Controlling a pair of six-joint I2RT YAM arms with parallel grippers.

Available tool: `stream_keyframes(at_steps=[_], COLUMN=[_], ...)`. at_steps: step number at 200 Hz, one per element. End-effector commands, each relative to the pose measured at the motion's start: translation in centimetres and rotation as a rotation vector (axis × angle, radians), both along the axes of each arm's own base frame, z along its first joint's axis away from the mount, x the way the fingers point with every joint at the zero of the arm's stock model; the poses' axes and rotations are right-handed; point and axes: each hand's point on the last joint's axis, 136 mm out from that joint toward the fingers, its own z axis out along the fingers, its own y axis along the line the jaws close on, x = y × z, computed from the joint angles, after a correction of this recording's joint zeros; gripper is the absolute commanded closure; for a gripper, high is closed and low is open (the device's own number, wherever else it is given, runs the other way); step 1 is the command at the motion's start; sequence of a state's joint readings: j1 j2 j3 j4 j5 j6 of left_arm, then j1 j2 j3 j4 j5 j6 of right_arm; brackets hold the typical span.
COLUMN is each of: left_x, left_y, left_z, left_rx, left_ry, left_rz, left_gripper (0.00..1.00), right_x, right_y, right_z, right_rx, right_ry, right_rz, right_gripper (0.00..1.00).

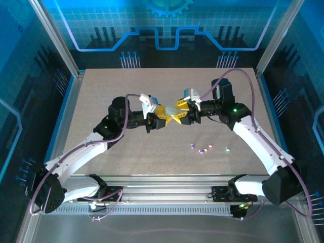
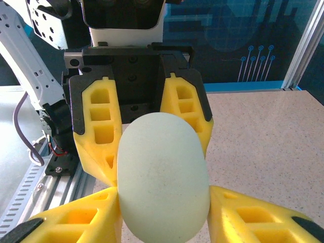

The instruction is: Insert wireless bluetooth earbuds into charging case

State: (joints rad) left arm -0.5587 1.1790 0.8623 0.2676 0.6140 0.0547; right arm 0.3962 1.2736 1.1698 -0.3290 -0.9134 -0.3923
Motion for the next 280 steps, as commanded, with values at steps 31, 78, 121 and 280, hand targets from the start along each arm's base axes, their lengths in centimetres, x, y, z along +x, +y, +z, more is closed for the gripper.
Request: stream_keyframes(at_steps=[31, 78, 121, 280], left_x=[-1.3, -1.2, -1.2, -1.1], left_y=[-0.7, -0.7, -0.7, -0.9], left_z=[-0.4, -0.7, -0.5, -0.6], left_rx=[0.015, 0.021, 0.015, 0.013], left_ry=[-0.001, 0.002, -0.003, 0.002], left_rz=[-0.080, -0.079, -0.078, -0.075], left_gripper=[0.65, 0.65, 0.65, 0.64], right_x=[1.9, 1.6, 2.2, 1.2], right_y=[-1.0, -1.0, -1.0, -0.7], right_z=[1.2, 1.5, 1.1, 1.2], right_rx=[0.013, 0.030, 0.013, -0.003], right_ry=[-0.066, -0.057, -0.037, -0.066], right_rz=[-0.097, -0.080, -0.105, -0.055], right_gripper=[0.53, 0.51, 0.50, 0.58])
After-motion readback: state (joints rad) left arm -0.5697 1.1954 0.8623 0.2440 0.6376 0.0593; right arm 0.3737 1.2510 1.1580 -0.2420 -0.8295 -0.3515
